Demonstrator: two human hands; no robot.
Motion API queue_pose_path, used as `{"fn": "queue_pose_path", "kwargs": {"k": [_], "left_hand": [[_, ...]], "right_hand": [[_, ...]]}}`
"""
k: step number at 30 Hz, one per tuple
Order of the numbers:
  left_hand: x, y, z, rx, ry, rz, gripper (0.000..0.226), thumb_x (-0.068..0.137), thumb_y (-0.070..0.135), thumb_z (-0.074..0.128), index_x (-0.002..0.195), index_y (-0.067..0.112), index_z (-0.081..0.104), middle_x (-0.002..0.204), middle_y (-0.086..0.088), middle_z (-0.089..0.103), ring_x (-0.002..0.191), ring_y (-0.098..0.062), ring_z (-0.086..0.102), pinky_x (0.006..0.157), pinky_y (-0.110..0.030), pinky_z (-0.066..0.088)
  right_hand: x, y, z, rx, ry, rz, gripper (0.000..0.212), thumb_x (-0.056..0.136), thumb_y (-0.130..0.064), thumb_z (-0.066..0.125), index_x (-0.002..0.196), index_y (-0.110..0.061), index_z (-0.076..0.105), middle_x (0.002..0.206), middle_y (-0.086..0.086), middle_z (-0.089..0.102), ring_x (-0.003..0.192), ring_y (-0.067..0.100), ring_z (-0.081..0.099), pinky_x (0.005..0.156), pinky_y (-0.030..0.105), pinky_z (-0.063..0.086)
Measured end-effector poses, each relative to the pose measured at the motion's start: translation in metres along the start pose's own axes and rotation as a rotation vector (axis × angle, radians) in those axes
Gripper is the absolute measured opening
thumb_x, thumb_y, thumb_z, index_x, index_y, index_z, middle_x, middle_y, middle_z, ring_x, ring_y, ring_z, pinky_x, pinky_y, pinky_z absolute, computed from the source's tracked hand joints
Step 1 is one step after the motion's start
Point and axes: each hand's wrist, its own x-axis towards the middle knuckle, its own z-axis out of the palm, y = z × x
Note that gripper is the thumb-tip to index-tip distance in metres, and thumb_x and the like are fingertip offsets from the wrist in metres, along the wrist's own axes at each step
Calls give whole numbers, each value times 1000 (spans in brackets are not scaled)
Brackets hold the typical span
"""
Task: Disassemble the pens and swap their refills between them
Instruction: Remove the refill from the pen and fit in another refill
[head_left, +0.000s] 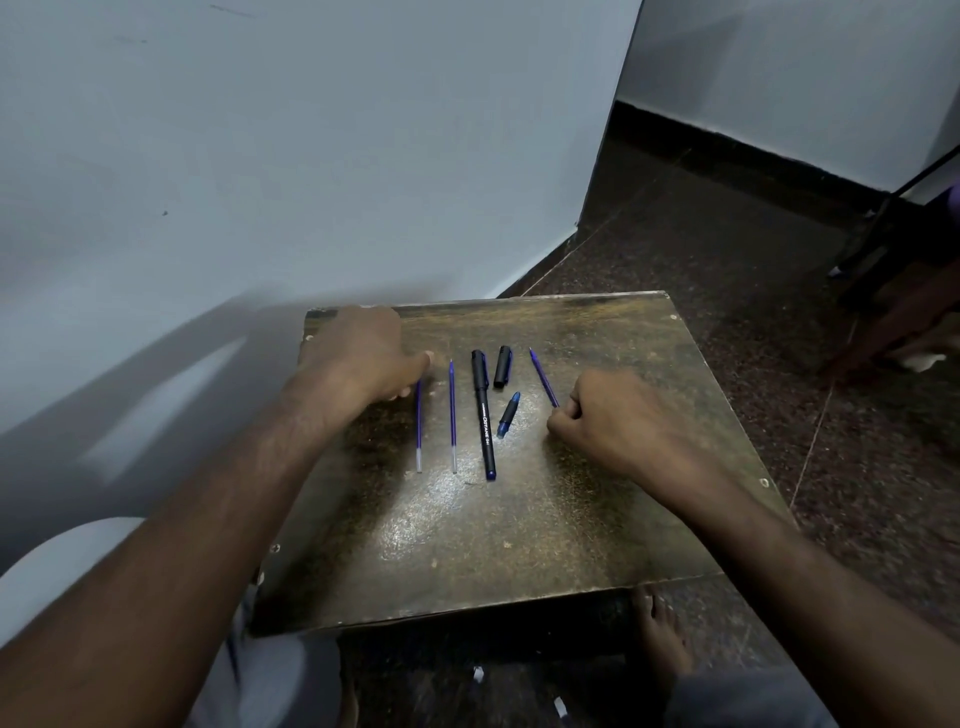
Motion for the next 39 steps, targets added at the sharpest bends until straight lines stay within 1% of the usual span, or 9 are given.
{"fn": "queue_pose_path", "kwargs": {"k": [3,6,8,13,19,23,28,32,39], "left_hand": [[1,0,-3,-95,156,69,38,100,46,72,82,13,79,80,-5,78,79,-23,74,80,-39,64],[-8,19,-6,-333,228,239,16,99,40,78,89,28,80,73,20,71,68,10,67,61,-1,46],[-13,34,-3,-488,166,300,15,96,47,80,94,33,84,75,22,75,71,18,69,63,4,44],[-24,56,13,-808,16,290,24,94,53,81,91,30,87,82,13,85,78,-6,83,80,-29,69],[-20,55,14,-944,60,238,11,95,38,85,90,28,84,80,10,85,75,-5,81,70,-19,66],[-14,51,12,-1070,80,192,12,100,34,81,95,23,84,82,7,85,72,0,77,68,-15,61],[-10,50,10,-1125,193,161,14,101,35,79,102,21,82,82,5,85,73,-5,78,73,-20,64],[-8,49,6,-1185,298,133,17,101,33,80,103,17,82,87,-2,86,73,-5,77,78,-24,65],[-11,50,2,-1205,322,149,16,101,32,80,103,17,82,88,0,86,72,-4,75,76,-21,63]], "right_hand": [[0,2,-4,44,31,9,37,95,-30,64,63,-14,59,59,1,58,56,21,57,52,30,37],[0,3,-8,161,122,-27,32,96,-28,64,70,-10,66,61,-1,65,60,22,64,53,31,44],[-1,1,-10,271,163,-81,27,99,-28,66,74,-18,66,62,-6,65,59,13,62,54,31,44],[-4,-5,-10,381,212,-195,24,98,-30,71,76,-29,61,62,-9,63,52,2,54,49,16,39],[-6,-4,-15,546,208,-217,18,100,-40,75,88,-28,69,62,-10,62,52,-3,57,50,11,43],[-5,4,-17,741,112,-109,13,103,-21,58,105,-21,70,75,-4,68,58,2,58,56,24,45],[-5,8,-19,740,-40,-176,23,111,-7,51,129,-17,62,92,2,81,68,5,74,59,16,49],[-4,9,-15,853,-26,-147,3,111,-17,61,112,-18,64,99,-2,87,79,15,84,67,23,53],[-8,3,-15,781,-6,-126,18,109,-30,66,92,-24,72,86,-7,86,70,13,83,54,16,52]]}}
